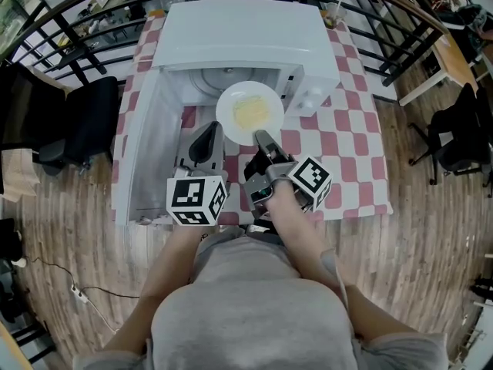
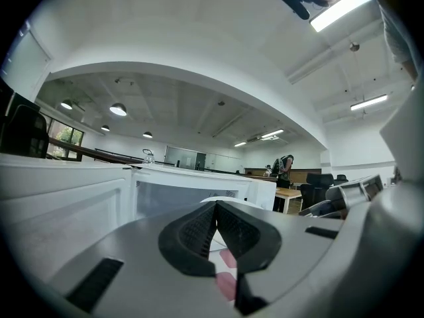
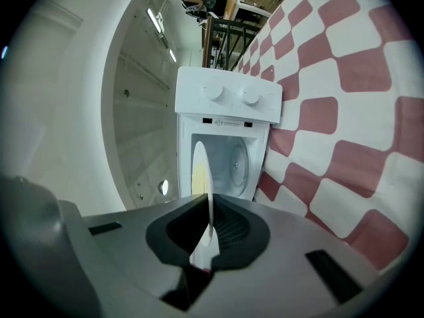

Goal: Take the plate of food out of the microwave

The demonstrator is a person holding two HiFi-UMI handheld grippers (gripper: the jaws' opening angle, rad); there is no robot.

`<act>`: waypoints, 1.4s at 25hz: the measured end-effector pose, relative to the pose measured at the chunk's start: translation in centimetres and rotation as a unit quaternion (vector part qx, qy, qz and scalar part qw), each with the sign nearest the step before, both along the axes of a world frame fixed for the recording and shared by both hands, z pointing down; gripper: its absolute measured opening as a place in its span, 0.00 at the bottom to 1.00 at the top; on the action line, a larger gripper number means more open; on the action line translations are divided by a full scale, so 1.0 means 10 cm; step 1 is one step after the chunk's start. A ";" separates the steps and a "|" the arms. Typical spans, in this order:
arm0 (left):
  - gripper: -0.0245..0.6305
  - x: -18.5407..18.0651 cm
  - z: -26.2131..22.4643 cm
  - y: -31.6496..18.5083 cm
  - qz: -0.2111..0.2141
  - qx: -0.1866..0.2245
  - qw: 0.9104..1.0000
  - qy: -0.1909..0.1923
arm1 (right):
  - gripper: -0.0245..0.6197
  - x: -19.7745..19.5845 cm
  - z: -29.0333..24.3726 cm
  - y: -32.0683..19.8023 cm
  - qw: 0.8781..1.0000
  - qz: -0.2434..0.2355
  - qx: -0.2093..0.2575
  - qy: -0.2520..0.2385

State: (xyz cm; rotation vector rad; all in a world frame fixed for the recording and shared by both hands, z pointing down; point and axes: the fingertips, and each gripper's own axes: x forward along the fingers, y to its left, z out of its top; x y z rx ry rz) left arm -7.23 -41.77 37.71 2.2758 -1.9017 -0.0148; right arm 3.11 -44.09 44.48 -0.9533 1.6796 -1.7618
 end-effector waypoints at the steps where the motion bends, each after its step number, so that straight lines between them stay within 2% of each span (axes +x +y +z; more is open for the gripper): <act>1: 0.04 0.02 -0.01 0.01 0.005 0.005 1.000 0.000 | 0.09 0.00 0.00 0.02 1.000 -0.001 0.002 0.001; 9: 0.04 0.08 -0.08 0.06 0.006 0.019 1.000 -0.010 | 0.09 0.05 -0.06 0.10 1.000 0.005 0.004 -0.005; 35: 0.04 0.09 -0.14 0.12 0.004 0.016 0.999 -0.029 | 0.09 0.00 -0.17 0.16 1.000 -0.001 -0.005 0.005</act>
